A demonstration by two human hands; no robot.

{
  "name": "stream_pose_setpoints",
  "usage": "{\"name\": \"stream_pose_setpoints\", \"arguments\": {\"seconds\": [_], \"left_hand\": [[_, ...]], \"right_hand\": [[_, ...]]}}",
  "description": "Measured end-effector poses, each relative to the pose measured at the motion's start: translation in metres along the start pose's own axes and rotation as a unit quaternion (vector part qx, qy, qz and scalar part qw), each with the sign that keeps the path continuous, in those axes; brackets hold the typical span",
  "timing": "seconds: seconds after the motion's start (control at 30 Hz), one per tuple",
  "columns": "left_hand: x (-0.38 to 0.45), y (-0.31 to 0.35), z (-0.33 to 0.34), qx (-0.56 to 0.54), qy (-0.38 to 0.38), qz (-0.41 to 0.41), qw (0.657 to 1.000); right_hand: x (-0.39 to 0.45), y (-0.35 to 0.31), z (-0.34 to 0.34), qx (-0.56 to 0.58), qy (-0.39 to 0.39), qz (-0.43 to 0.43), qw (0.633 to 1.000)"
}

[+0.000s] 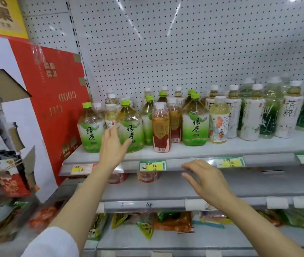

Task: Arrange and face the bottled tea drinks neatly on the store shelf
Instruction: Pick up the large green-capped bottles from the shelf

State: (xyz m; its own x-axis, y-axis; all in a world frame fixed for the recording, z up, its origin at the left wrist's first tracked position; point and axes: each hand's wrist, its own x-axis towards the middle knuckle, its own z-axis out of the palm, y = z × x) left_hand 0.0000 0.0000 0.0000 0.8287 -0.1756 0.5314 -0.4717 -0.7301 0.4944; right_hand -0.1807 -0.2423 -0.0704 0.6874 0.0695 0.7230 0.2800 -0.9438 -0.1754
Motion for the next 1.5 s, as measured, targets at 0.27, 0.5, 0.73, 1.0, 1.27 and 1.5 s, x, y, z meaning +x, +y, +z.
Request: {"name": "stream_pose_setpoints", "arguments": {"seconds": [0.27,0.5,0.73,1.0,1.27,1.5], "left_hand": [[0.084,0.001,0.026,-0.043,-0.004,-0.097,0.994],[0.064,-0.002,0.032,-0.213,0.039,-0.027,0.976],[0.04,-0.02,-0.017,-0.34,0.123,0.033,0.932],[-0.006,-0.077,-0.102,-0.409,0.225,0.012,0.884],[-0.062,-0.122,-0.1,-0.49,0.167,-0.109,0.849],[-0.074,-0.138,-0.091,-0.471,0.135,-0.151,0.859]], "right_hand": [[0.023,0.018,0.02,-0.021,0.019,0.011,1.0],[0.056,0.006,0.055,-0.004,0.012,0.019,1.0],[0.098,-0.025,0.099,0.001,0.026,0.001,1.0],[0.182,-0.1,0.179,0.187,-0.039,0.071,0.979],[0.244,-0.16,0.228,0.288,-0.035,0.211,0.933],[0.259,-0.18,0.241,0.193,-0.022,0.249,0.949]]}}
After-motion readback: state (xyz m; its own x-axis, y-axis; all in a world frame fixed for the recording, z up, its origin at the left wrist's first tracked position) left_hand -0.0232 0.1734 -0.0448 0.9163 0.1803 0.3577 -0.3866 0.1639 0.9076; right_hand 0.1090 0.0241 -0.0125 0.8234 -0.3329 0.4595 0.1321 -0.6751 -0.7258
